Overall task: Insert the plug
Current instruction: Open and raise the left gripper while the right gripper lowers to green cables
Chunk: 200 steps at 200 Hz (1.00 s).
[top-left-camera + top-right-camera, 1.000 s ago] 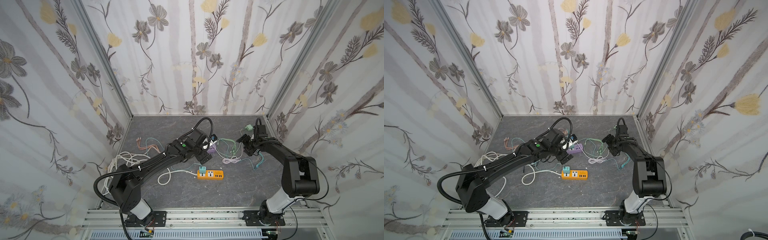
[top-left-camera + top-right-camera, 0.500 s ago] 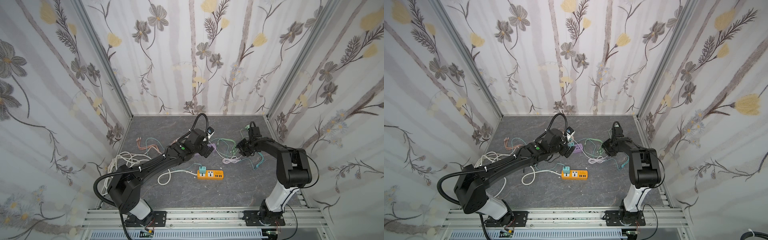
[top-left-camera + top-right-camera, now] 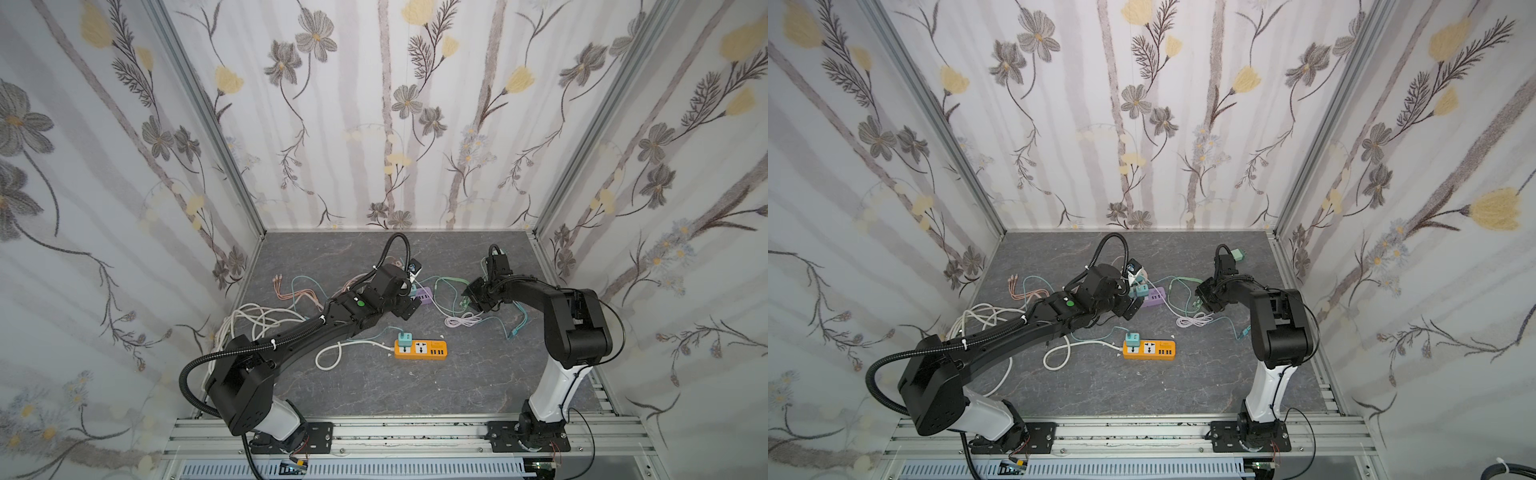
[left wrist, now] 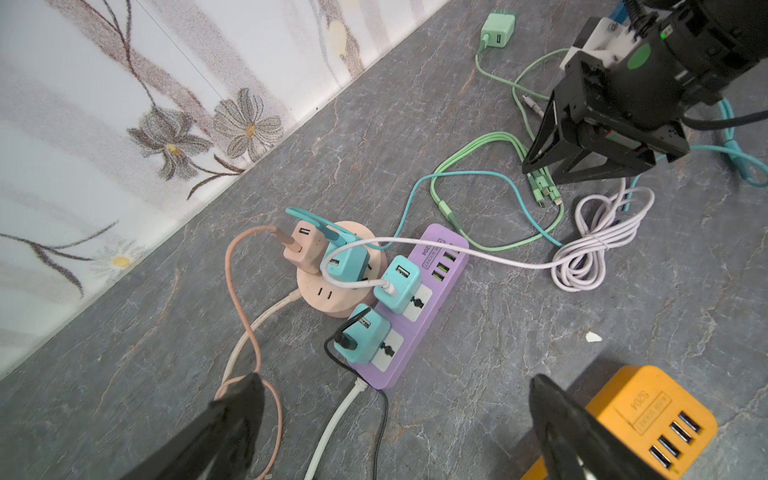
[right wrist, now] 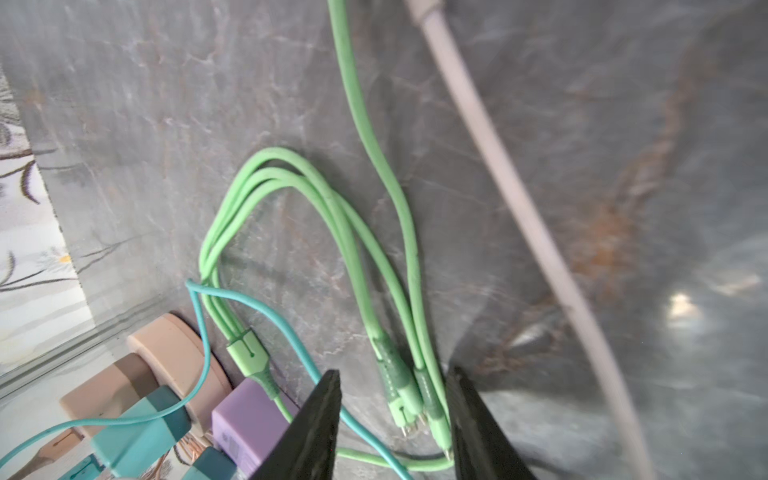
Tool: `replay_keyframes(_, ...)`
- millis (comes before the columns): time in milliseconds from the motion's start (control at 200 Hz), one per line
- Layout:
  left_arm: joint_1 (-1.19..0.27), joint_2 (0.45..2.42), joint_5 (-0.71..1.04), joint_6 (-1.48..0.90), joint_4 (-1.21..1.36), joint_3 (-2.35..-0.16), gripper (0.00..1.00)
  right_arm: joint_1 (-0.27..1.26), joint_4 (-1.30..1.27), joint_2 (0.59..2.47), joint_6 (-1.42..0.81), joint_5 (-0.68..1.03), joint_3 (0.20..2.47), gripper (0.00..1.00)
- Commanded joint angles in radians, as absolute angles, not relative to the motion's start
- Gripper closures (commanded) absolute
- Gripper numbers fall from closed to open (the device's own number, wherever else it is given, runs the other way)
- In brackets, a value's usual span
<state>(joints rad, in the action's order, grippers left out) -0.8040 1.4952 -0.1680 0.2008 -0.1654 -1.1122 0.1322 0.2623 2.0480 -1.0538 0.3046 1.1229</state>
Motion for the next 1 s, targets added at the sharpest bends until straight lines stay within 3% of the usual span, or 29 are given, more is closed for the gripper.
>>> replay_keyframes(0, -0.801, 1.474, -0.197, 0.182, -0.141, -1.093, 0.0, 0.148, 0.314, 2.083, -1.078, 0.265, 1.137, 0.56)
replay_keyframes(295, -0.792, 1.426, -0.227, 0.187, -0.144, -1.047, 0.0, 0.167, 0.534, 2.133, -1.075, 0.255, 1.252, 0.62)
replay_keyframes(510, -0.774, 1.379, -0.248, 0.188, -0.105, -0.986, 0.0, 0.197, 0.774, 2.233, -1.071, 0.247, 1.384, 0.62)
replay_keyframes(994, -0.669, 1.349, -0.175, 0.203, 0.008, -0.903, 0.0, 0.221, 1.004, 2.323, -1.232, 0.158, 1.557, 0.63)
